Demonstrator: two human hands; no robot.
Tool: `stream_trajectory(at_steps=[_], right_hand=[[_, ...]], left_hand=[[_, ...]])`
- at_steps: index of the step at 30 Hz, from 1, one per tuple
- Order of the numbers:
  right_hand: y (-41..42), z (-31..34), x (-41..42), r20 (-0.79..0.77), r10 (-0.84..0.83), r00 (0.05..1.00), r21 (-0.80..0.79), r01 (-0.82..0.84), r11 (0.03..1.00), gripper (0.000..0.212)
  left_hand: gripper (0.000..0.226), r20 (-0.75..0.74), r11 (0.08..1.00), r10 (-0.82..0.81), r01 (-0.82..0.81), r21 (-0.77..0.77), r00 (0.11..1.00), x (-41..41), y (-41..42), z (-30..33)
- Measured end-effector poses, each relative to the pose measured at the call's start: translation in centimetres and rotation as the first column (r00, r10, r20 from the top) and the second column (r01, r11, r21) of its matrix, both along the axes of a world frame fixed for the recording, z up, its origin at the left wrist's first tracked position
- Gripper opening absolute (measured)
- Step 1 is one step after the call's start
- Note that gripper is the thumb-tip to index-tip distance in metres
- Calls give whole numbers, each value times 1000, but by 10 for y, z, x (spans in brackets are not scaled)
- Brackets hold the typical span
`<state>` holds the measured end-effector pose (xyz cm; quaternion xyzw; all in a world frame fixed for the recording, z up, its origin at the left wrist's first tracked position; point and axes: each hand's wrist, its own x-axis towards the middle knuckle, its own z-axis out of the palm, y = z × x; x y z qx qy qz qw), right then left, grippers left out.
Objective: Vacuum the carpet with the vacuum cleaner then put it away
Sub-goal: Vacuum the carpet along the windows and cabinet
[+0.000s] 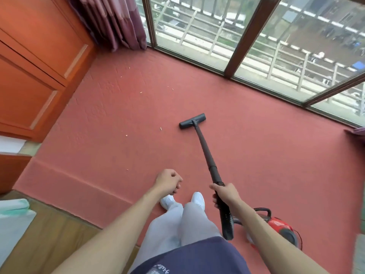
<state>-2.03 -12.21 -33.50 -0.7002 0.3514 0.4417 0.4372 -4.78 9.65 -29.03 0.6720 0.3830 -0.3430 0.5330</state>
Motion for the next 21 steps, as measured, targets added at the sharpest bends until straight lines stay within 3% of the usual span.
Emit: stream_trajectory(at_steps=[9,17,21], right_hand=[[-16,15,77,2,55,998,27,-55,998,15],[36,-17,239,76,199,977,-14,-199,980,21],[70,-19,308,105,212,972,24,-216,976,18]], left_hand=[[18,51,998,-40,42,-41,998,78,-4,25],[17,36,994,100,-101,37,994,176,6,35],[15,71,967,250,-253,39,966,211,5,34]])
